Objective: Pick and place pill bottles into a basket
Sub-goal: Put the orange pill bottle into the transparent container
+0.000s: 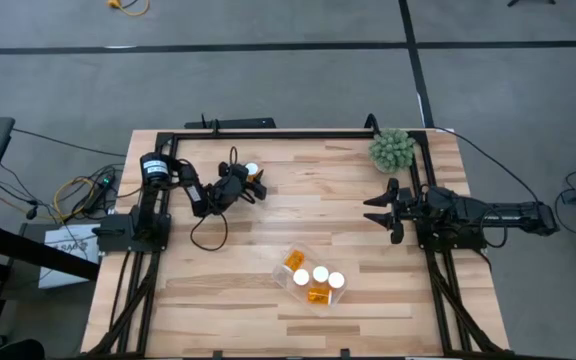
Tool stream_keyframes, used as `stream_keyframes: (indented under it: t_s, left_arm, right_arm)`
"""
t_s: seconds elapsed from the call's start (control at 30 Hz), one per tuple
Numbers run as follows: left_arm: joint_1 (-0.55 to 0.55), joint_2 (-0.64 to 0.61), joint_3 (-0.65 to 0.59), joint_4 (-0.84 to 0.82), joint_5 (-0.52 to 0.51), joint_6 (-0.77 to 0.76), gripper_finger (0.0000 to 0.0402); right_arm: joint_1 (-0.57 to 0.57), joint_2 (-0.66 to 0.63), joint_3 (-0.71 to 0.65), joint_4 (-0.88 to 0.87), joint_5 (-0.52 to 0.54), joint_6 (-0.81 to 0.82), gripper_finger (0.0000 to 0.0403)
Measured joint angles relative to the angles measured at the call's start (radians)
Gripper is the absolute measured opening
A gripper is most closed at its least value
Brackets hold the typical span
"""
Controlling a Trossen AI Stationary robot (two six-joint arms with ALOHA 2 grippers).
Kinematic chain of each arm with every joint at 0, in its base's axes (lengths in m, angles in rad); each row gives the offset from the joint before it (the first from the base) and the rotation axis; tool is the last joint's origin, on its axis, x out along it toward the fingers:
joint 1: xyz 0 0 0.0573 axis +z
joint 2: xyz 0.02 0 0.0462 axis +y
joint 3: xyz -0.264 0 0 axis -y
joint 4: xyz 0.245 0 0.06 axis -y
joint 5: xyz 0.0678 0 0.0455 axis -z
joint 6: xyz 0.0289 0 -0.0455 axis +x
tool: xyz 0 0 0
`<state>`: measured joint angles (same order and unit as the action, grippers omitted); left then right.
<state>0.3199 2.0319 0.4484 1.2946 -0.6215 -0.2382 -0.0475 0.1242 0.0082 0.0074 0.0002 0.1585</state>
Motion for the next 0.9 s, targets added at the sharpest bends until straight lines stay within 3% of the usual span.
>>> stream_keyframes:
  t_s: [0.23,0.47,0.67,0.9]
  left_arm:
    - [-0.009,0.0,0.0,0.007,0.05,0.001,0.0158]
    - [-0.06,-0.059,-0.001,0.004,0.06,0.015,0.0169]
    - [-0.129,-0.268,-0.001,-0.045,0.084,0.036,0.0168]
    - [-0.261,-0.563,0.04,-0.298,0.15,-0.035,0.0163]
  right_arm:
    - [0.0,0.0,0.0,0.0,0.0,0.0,0.0182]
    - [0.0,0.0,0.0,0.0,0.0,0.0,0.0182]
    - [0.0,0.0,0.0,0.0,0.0,0.0,0.0182]
    - [0.0,0.0,0.0,0.0,0.0,0.0,0.0182]
